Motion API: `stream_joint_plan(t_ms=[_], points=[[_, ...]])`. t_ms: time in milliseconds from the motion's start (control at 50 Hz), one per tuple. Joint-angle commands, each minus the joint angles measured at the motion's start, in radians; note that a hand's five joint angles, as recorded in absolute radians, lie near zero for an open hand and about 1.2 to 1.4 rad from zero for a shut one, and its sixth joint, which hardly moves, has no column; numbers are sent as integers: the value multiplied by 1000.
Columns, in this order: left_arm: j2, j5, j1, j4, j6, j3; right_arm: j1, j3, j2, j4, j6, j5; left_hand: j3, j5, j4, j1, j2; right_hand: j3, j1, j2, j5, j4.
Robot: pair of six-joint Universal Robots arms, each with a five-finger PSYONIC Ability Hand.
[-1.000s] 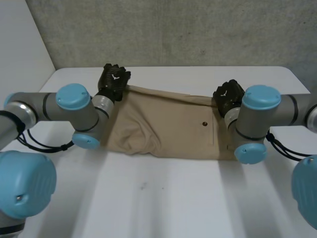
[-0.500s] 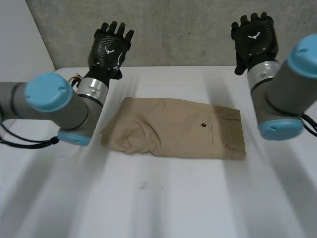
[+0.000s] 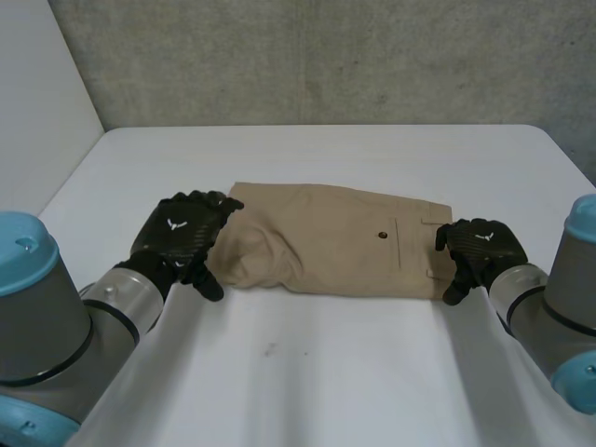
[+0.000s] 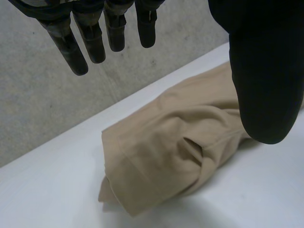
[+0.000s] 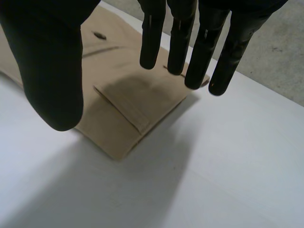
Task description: Fold the shorts.
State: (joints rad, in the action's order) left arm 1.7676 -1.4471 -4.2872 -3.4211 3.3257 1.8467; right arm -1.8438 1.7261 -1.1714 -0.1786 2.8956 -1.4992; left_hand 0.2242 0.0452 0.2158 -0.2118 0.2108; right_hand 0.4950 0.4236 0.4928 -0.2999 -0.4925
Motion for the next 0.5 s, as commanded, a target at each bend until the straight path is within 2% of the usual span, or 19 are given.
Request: stream_joint_plan(t_ms=[20,140,260,300,440,500], points=[[12,1,-3,-9,3,6,28,-22,107,-130,-10,7,-34,-30,-26,22,-21,248,319,250,-268,-250],[21,1,3,-18,3,9,41,-56,153,-130,-12,7,-31,-27,-23,19,-18,283,354,285,-303,-285],[23,1,4,-26,5,11,41,-69,176,-134,-9,20,-31,-27,-23,19,-18,641,712,643,-661,-643],[23,-1,4,-26,5,11,40,-74,183,-128,-12,43,-31,-27,-23,19,-18,900,972,902,-921,-903],[13,-3,6,-26,5,17,61,-66,122,-111,-7,57,-34,-30,-26,22,-21,901,973,903,-922,-904],[7,-3,6,-26,5,20,138,-57,61,-78,-10,57,-34,-30,-26,22,-21,901,973,903,-922,-904]])
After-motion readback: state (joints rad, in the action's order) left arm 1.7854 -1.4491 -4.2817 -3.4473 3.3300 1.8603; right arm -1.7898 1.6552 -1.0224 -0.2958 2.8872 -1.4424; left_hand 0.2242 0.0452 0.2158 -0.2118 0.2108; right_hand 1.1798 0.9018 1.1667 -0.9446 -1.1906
